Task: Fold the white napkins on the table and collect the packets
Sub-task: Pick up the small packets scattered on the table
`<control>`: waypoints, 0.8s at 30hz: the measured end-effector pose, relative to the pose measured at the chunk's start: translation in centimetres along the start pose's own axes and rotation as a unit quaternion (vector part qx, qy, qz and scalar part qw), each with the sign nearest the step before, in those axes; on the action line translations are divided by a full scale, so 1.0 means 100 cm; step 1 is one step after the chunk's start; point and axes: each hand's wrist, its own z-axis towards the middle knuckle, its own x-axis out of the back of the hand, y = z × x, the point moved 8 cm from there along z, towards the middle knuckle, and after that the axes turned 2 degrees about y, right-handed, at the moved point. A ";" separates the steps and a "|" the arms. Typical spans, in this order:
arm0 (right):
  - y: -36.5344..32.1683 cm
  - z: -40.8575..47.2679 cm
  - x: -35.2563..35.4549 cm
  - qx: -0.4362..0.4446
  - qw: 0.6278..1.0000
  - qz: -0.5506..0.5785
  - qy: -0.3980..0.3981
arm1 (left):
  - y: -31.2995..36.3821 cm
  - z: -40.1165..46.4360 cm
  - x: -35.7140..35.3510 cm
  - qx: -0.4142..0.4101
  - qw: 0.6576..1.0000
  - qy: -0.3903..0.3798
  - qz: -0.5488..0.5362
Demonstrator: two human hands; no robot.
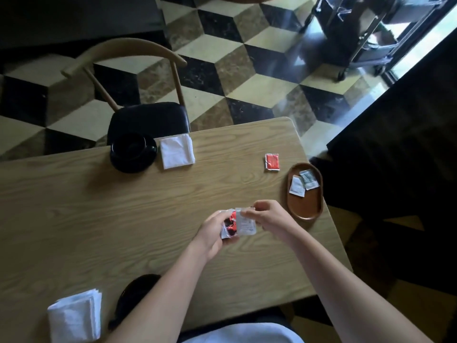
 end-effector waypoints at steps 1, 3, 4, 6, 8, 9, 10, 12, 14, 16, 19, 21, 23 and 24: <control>0.000 0.006 0.000 0.000 1.000 -0.002 -0.016 | 0.004 0.003 -0.008 -0.008 1.000 -0.022 0.002; -0.002 0.017 0.006 0.004 1.000 -0.002 -0.015 | 0.010 0.011 -0.023 -0.028 0.999 -0.046 -0.002; -0.005 0.022 0.010 0.008 1.000 0.000 -0.011 | 0.012 0.015 -0.026 -0.034 0.999 -0.042 -0.005; -0.005 0.037 0.023 0.010 1.000 0.012 0.003 | 0.016 0.027 -0.033 -0.042 0.999 -0.009 -0.007; -0.001 0.058 0.045 -0.001 0.999 0.009 0.038 | 0.022 0.038 -0.039 -0.048 0.998 0.027 -0.015; 0.003 0.069 0.058 -0.015 0.998 0.009 0.064 | 0.025 0.043 -0.043 -0.048 0.998 0.038 -0.022; 0.007 0.080 0.071 -0.033 0.995 0.014 0.093 | 0.026 0.047 -0.045 -0.046 0.998 0.043 -0.029; 0.013 0.104 0.101 -0.056 0.988 0.002 0.145 | 0.027 0.055 -0.051 -0.035 0.997 0.047 -0.043; 0.014 0.127 0.125 -0.062 0.979 -0.070 0.179 | 0.027 0.062 -0.057 -0.028 0.997 0.048 -0.058; 0.014 0.145 0.138 -0.066 0.963 -0.177 0.194 | 0.028 0.067 -0.062 -0.027 0.996 0.049 -0.063; 0.009 0.164 0.142 -0.054 0.937 -0.281 0.201 | 0.028 0.075 -0.064 -0.036 0.995 0.081 -0.041; 0.006 0.172 0.140 -0.047 0.930 -0.305 0.202 | 0.028 0.078 -0.061 -0.045 0.993 0.107 -0.030; 0.004 0.178 0.138 -0.042 0.927 -0.316 0.197 | 0.028 0.080 -0.060 -0.049 0.991 0.123 -0.024; 0.005 0.180 0.136 -0.042 0.929 -0.314 0.192 | 0.028 0.080 -0.060 -0.051 0.990 0.128 -0.020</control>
